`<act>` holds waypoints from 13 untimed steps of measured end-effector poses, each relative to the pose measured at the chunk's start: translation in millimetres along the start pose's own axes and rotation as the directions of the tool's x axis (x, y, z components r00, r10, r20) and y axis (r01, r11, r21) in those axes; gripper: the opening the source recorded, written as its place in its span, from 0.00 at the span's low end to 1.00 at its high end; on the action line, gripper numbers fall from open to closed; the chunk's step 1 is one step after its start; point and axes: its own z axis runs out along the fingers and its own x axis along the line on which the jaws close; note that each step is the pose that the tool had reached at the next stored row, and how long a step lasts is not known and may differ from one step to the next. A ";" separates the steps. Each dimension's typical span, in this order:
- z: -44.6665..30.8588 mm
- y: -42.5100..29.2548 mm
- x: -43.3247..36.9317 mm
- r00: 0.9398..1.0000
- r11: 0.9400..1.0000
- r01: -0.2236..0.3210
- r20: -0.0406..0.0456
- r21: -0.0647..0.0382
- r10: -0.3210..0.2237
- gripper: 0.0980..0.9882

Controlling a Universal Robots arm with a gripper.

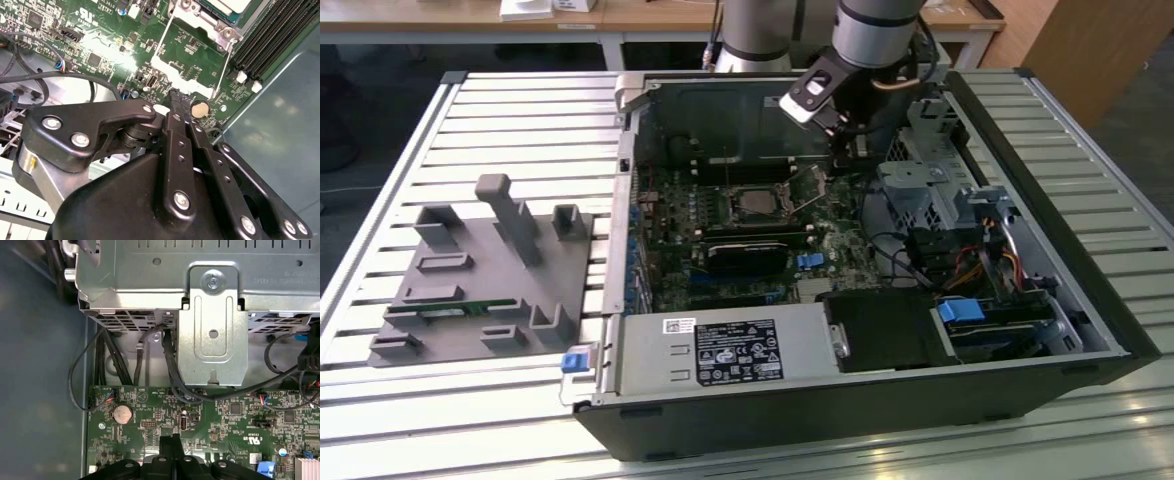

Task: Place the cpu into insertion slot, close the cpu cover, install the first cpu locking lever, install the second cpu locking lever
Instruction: 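Close the cpu cover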

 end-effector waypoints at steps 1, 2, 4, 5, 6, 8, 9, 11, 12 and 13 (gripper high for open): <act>0.5 0.6 0.1 1.000 1.000 0.000 0.000 0.000 0.000 0.02; 0.9 1.2 0.2 1.000 1.000 0.000 0.000 0.001 0.000 0.02; 1.9 2.5 0.5 1.000 1.000 0.000 0.000 0.002 0.000 0.02; 2.4 3.0 0.7 1.000 1.000 0.000 0.000 0.002 0.000 0.02; 2.9 3.6 0.8 1.000 1.000 0.000 0.000 0.003 0.000 0.02; 4.3 4.5 1.2 1.000 1.000 0.000 0.000 0.004 0.000 0.02; 5.0 4.8 1.3 1.000 1.000 0.000 0.000 0.004 0.000 0.02; 6.3 5.1 1.6 1.000 1.000 0.000 0.000 0.006 0.000 0.02; 7.2 5.1 1.7 1.000 1.000 0.000 0.000 0.007 0.000 0.02; 8.0 5.1 1.8 1.000 1.000 0.000 0.000 0.008 0.000 0.02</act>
